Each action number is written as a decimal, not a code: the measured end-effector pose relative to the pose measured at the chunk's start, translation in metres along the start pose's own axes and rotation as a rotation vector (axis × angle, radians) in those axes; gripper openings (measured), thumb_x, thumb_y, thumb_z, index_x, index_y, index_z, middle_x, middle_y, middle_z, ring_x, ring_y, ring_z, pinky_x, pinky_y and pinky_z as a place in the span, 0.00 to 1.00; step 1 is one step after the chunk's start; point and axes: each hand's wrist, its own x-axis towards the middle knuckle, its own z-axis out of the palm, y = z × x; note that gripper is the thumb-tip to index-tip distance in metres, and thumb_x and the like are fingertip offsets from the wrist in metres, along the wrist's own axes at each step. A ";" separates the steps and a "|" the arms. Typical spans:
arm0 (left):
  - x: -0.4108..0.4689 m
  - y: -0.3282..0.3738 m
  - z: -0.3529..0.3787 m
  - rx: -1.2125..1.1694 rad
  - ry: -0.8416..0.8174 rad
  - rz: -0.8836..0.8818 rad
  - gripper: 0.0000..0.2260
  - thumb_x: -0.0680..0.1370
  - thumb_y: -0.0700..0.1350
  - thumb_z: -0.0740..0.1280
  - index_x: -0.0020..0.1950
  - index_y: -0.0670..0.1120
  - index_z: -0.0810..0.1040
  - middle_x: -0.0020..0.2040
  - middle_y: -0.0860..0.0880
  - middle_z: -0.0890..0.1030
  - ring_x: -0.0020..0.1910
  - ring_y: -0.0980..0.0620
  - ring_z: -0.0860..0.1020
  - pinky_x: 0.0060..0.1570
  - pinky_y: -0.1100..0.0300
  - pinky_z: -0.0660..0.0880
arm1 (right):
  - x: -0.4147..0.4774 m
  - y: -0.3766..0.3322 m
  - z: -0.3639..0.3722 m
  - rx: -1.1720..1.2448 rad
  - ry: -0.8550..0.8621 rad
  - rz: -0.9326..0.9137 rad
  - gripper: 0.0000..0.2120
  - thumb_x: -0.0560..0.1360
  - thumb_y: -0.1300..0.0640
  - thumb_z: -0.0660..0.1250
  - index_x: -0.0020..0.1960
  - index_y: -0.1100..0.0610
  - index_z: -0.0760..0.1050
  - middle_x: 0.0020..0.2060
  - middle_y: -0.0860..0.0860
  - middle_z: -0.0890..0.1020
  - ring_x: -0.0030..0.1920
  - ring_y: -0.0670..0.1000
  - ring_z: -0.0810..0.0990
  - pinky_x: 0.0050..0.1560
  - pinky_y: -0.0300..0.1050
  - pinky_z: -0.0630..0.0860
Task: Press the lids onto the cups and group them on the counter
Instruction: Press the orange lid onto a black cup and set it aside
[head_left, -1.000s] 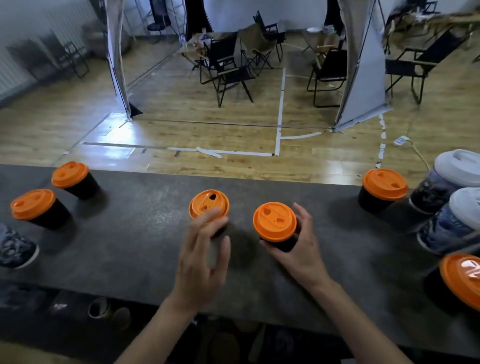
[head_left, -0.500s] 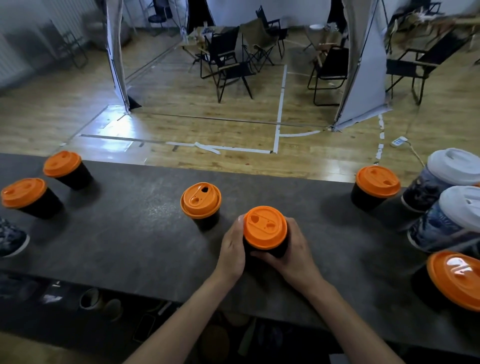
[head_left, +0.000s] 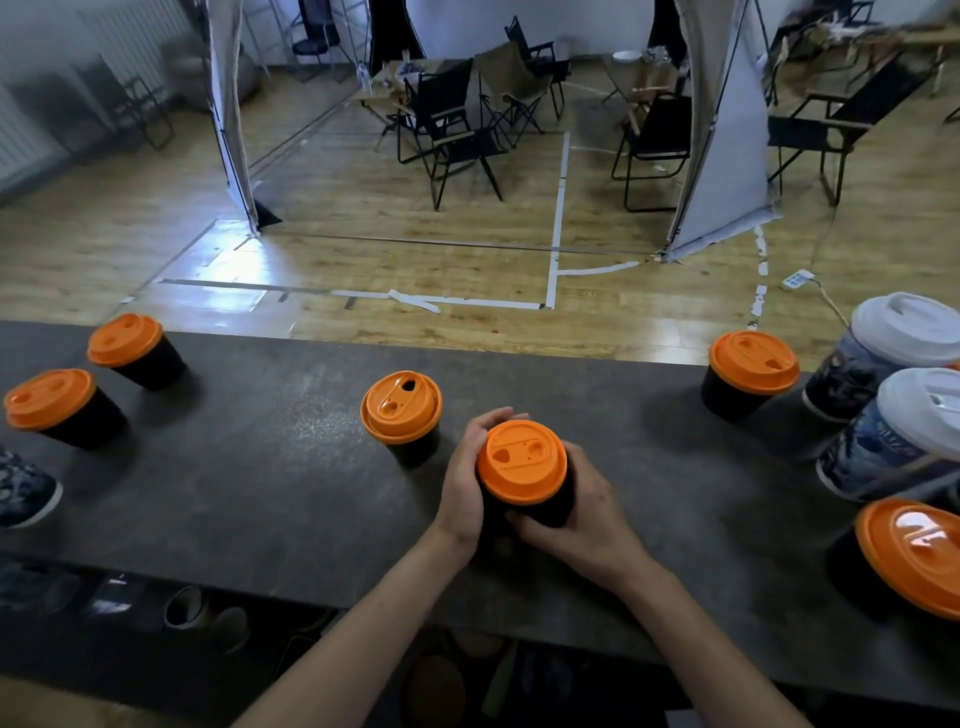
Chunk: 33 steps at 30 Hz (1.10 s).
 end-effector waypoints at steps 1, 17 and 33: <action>0.001 0.001 0.002 0.023 -0.007 -0.003 0.22 0.82 0.51 0.53 0.64 0.40 0.78 0.59 0.45 0.84 0.61 0.50 0.81 0.60 0.62 0.76 | 0.000 -0.001 0.000 0.000 -0.012 -0.017 0.36 0.65 0.48 0.79 0.69 0.45 0.68 0.63 0.44 0.78 0.65 0.41 0.77 0.64 0.43 0.75; -0.001 0.000 0.003 0.063 -0.022 -0.020 0.24 0.81 0.55 0.52 0.58 0.43 0.83 0.54 0.48 0.86 0.56 0.52 0.83 0.55 0.64 0.75 | 0.001 -0.001 0.003 -0.004 -0.020 0.007 0.42 0.61 0.37 0.82 0.68 0.42 0.66 0.61 0.40 0.76 0.63 0.41 0.77 0.61 0.36 0.74; 0.003 0.013 -0.003 0.046 -0.127 -0.112 0.24 0.83 0.55 0.54 0.63 0.42 0.82 0.59 0.47 0.85 0.60 0.50 0.82 0.59 0.62 0.77 | 0.000 -0.001 -0.003 -0.027 -0.048 -0.002 0.36 0.63 0.46 0.81 0.65 0.39 0.69 0.60 0.39 0.79 0.61 0.41 0.79 0.60 0.45 0.77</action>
